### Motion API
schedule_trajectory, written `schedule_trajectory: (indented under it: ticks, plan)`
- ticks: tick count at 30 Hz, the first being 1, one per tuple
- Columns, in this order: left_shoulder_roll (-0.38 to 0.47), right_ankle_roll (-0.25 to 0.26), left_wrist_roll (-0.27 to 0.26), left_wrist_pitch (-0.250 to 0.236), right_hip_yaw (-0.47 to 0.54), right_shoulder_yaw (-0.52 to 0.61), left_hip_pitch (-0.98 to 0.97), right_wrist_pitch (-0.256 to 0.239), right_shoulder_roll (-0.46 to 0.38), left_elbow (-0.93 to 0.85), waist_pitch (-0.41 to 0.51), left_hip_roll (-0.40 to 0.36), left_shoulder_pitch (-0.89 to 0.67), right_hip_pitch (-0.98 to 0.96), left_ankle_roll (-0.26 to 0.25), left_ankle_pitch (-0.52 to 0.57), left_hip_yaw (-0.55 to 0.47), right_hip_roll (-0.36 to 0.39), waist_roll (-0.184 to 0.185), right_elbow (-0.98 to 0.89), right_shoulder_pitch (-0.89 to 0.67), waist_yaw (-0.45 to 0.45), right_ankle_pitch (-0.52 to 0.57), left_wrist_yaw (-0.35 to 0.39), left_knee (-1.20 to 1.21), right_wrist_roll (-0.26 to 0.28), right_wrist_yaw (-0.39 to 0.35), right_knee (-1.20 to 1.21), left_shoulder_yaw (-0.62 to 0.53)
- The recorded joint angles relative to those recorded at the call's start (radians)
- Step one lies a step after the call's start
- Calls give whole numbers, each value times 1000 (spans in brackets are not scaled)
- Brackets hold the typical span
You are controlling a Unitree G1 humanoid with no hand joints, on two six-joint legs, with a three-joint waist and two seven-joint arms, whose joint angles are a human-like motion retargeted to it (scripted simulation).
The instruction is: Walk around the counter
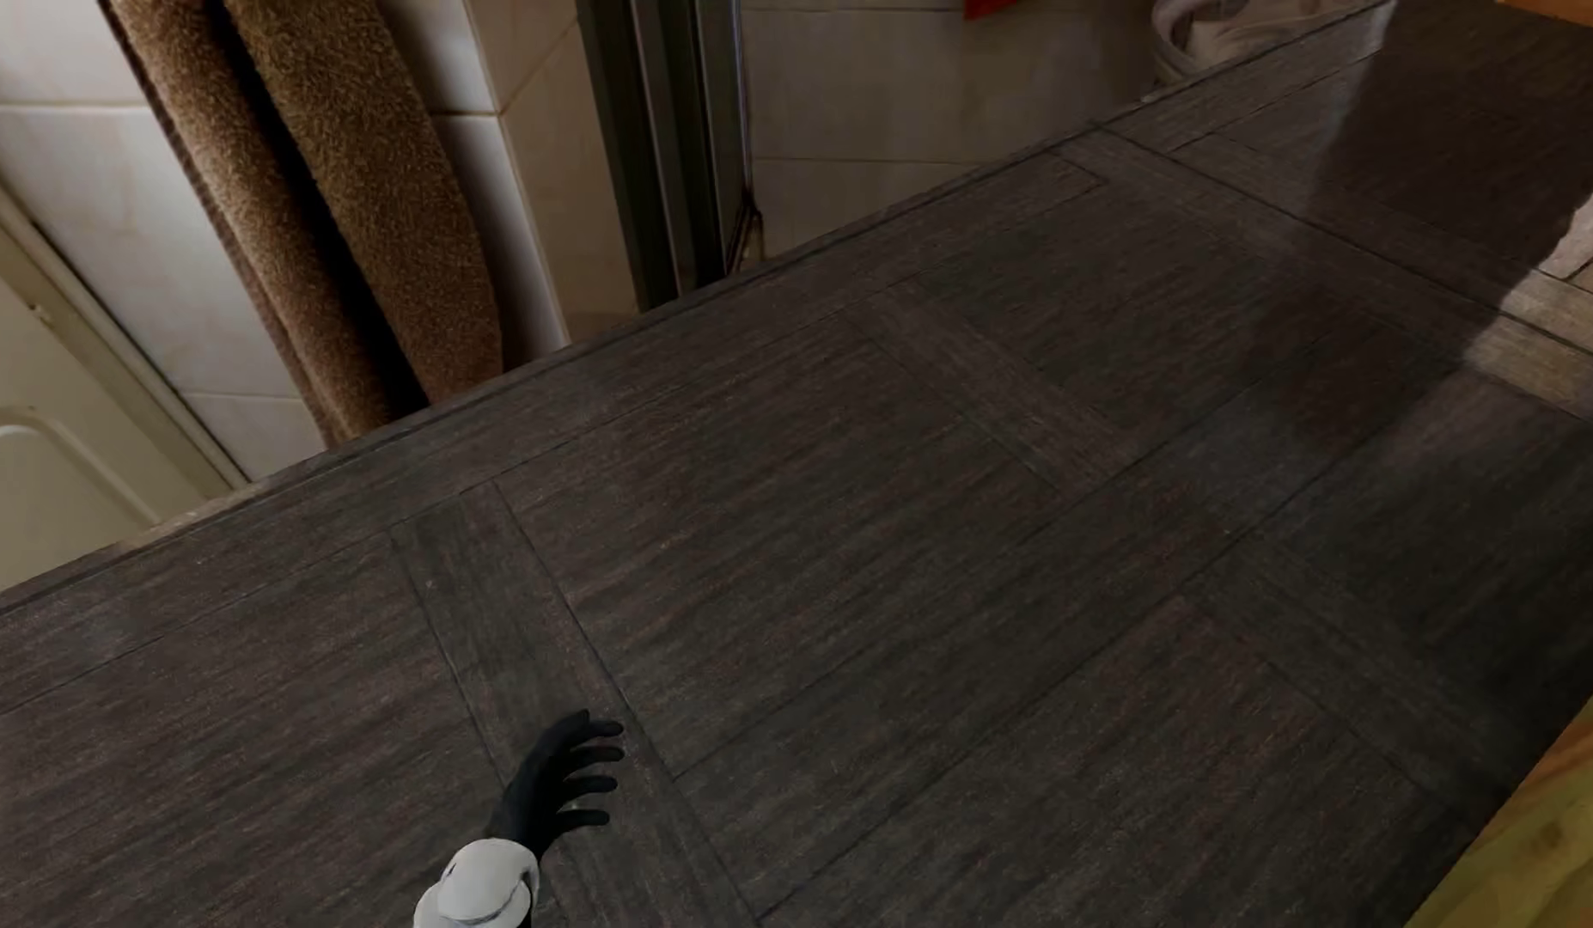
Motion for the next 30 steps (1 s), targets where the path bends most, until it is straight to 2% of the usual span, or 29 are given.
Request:
schedule_trajectory:
  ticks: [1, 2, 3, 4, 5, 6, 7, 8, 9, 10, 11, 12, 13, 15, 16, 17, 18, 19, 20, 21, 22, 23, 24, 25, 26, 27, 28, 29, 30]
  plan:
    - [2, 5, 5, -56, 9, -43, -79, 8, 21, 31, 6, -10, 72, 49, -19, -99, -53, 15, 28, -33, 0, 45, -16, 4, -42, 6, -25, -36, 35]
    - [34, 13, 19, -82, 25, -69, -146, 12, 48, 44, 7, -18, 147, 93, -33, -193, -78, 22, 44, -74, -30, 80, -35, -2, -133, -10, -40, -61, 51]
    - [61, 23, 38, -93, 47, -94, -185, 24, 74, 73, 6, -18, 221, 132, -46, -223, -86, 36, 67, -136, -102, 85, -60, -13, -261, -55, -35, -83, 87]
    - [98, 21, 49, -71, 63, -83, -150, 21, 95, 77, 15, 4, 254, 155, -53, -166, -74, 47, 72, -182, -160, 63, -91, -21, -428, -116, -9, -53, 98]
    - [149, -34, 48, -47, 63, -47, -109, 3, 106, 86, 29, 14, 222, 120, 5, -120, -34, 34, 35, -174, -189, 39, -52, -14, -425, -158, 33, 81, 74]
    - [179, -129, 39, -37, 33, -58, -62, -29, 107, 69, 28, 14, 171, 39, 55, -152, 9, 2, -22, -132, -161, 18, 78, 12, -442, -166, 92, 248, 64]
    - [171, -126, 26, -54, -16, -71, 3, -44, 79, 74, 28, 23, 115, -16, 36, -175, 41, -20, -69, -128, -107, -26, 150, 55, -479, -142, 148, 327, 78]
    - [147, -76, 11, -68, -57, -103, 80, -42, 61, 28, 25, 34, 83, -50, 31, -195, 78, -33, -112, -128, -72, -83, 140, 99, -526, -114, 183, 320, 71]
    - [111, -27, -5, -85, -90, -129, 156, -28, 53, -17, 13, 43, 50, -70, 18, -219, 113, -40, -143, -157, -29, -149, 77, 135, -570, -105, 187, 241, 41]
    - [76, -31, -15, -100, -101, -128, 194, -17, 43, -48, 10, 58, -13, -77, 3, -246, 127, -29, -161, -153, 9, -170, 20, 146, -529, -115, 160, 104, 5]
    - [48, -102, -10, -133, -94, -80, 154, -21, 35, -24, 7, 60, -71, -62, -14, -214, 95, -22, -170, -88, 40, -152, 41, 135, -360, -131, 109, 3, -16]
    - [7, -84, 12, -181, -84, 2, 58, -22, 8, 42, 18, 48, -73, -29, -25, -96, 8, 8, -129, 22, 19, -114, 15, 105, -144, -139, 56, 10, -8]
    - [16, -77, 53, -196, -60, -30, -26, -6, 30, 56, 24, -5, 5, 7, -27, -113, -54, 32, -75, -2, 2, -61, -15, 57, -88, -131, 14, -2, 7]
    - [58, -61, 142, -122, -37, -52, -134, 5, 72, 45, 21, -16, 126, 95, -19, -235, -54, 65, 42, -128, -33, 46, -80, -47, -293, -93, -45, -37, 48]
    - [78, -52, 164, -117, -11, -50, -130, 14, 75, 76, 11, -6, 200, 142, -16, -207, -44, 80, 84, -156, -111, 53, -122, -80, -398, -80, -43, -42, 71]
    - [125, -53, 166, -101, 20, -34, -95, 17, 83, 83, 13, -4, 240, 155, 21, -201, -28, 80, 89, -157, -188, 46, -129, -94, -378, -66, -14, 22, 78]
    - [157, -80, 145, -74, 25, -43, -40, 9, 84, 72, 28, -2, 221, 108, 61, -251, 7, 66, 71, -125, -236, 40, -23, -75, -378, -47, 40, 183, 79]
    - [159, -116, 105, -62, -3, -69, 25, -9, 90, 74, 31, 2, 175, 45, 45, -278, 38, 42, 40, -121, -208, 21, 121, -22, -417, -29, 98, 289, 96]
    - [159, -111, 60, -48, -37, -90, 100, -24, 75, 53, 40, 6, 118, -9, 37, -297, 63, 20, -1, -114, -167, -20, 167, 41, -468, -16, 150, 334, 115]
    - [140, -104, 16, -35, -77, -122, 159, -27, 76, -27, 54, 26, 67, -64, 17, -310, 84, 7, -35, -150, -119, -65, 113, 104, -479, -24, 174, 298, 102]
    - [87, -115, -11, -61, -88, -83, 134, -37, 52, -31, 54, 34, 4, -93, -12, -247, 82, -17, -76, -137, -77, -86, 67, 151, -338, -60, 160, 118, 60]
    - [31, -80, -20, -104, -83, -28, 45, -54, 37, 24, 44, 36, -51, -76, -36, -112, 43, -14, -97, -44, -47, -72, 12, 173, -150, -99, 127, 31, 14]
    - [12, -84, -18, -136, -76, 5, -41, -44, 30, 19, 53, 19, -29, -26, -53, -75, -18, 18, -86, 4, -39, -35, -26, 171, -61, -120, 88, 23, -26]
    - [35, -81, 5, -166, -45, -13, -112, -15, 37, 36, 60, -26, 42, 31, -61, -134, -53, 48, -65, -31, -58, 7, -51, 142, -62, -116, 55, -6, -4]
    - [73, -77, 37, -154, -17, -19, -183, -1, 61, 26, 63, -49, 116, 91, -63, -173, -52, 72, -41, -66, -72, 49, -77, 103, -119, -101, 21, -34, 27]
    - [102, -86, 68, -118, -10, -13, -242, 7, 68, 14, 69, -48, 163, 128, -60, -171, -30, 96, 0, -110, -101, 69, -88, 60, -230, -85, -4, -12, 65]
    - [138, -73, 81, -117, -5, -59, -224, 8, 93, 81, 72, -40, 172, 80, -49, -122, -7, 111, 27, -163, -127, 56, -10, 31, -414, -79, -10, 169, 85]
    - [191, -79, 74, -109, -3, -59, -189, -9, 102, 126, 63, -36, 161, -4, 33, -50, 28, 98, 7, -158, -129, 20, 122, 22, -418, -73, 8, 354, 86]
    - [196, -84, 51, -93, -35, -40, -149, -24, 83, 124, 57, -29, 128, -83, 167, -102, 70, 74, -23, -96, -142, -21, 191, 41, -404, -60, 45, 419, 93]
